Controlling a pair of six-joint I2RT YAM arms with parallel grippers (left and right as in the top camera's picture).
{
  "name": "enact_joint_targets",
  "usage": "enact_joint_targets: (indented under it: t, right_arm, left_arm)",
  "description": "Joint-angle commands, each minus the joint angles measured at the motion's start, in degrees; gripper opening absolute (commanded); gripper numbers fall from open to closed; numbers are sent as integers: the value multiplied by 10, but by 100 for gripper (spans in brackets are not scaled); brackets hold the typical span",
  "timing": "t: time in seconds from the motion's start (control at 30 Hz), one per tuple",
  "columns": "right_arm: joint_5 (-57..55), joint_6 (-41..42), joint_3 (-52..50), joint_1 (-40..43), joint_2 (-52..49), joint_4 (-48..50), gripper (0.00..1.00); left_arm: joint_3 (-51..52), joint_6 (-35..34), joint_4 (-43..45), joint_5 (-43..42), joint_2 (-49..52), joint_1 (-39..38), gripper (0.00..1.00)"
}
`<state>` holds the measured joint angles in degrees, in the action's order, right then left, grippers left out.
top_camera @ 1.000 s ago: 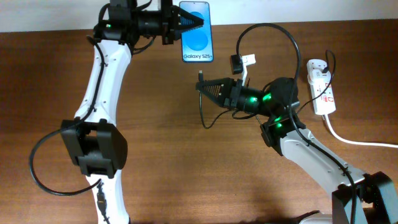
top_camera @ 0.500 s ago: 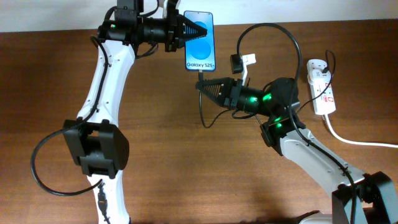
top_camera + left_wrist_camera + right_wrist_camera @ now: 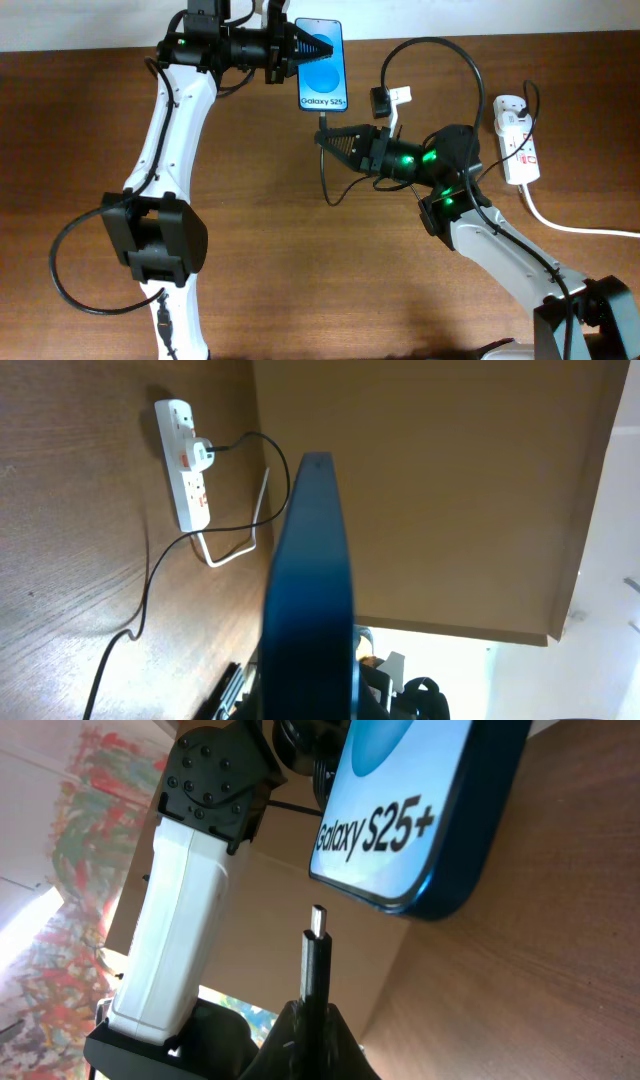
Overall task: Plug charger to phone and switch on socket
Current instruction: 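Push the USB-C plug upward into the phone's bottom port with right gripper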
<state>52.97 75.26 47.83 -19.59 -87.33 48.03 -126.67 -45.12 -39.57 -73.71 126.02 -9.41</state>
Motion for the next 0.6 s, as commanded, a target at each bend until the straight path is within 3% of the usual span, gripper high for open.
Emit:
enact_joint_targets:
  t: [0.0, 0.1, 0.33, 0.57]
  right_arm:
    - [5, 0, 10, -3, -3, 2, 4]
    - [3, -13, 10, -3, -3, -27, 4]
    - [5, -13, 10, -3, -3, 34, 4]
    - [7, -30, 10, -3, -3, -5, 4]
  left_arm:
    - [-8, -6, 6, -31, -10, 3, 0]
    - [-8, -6, 57, -60, -10, 3, 0]
    - [-8, -6, 57, -61, -10, 3, 0]
    - [-8, -2, 57, -60, -10, 3, 0]
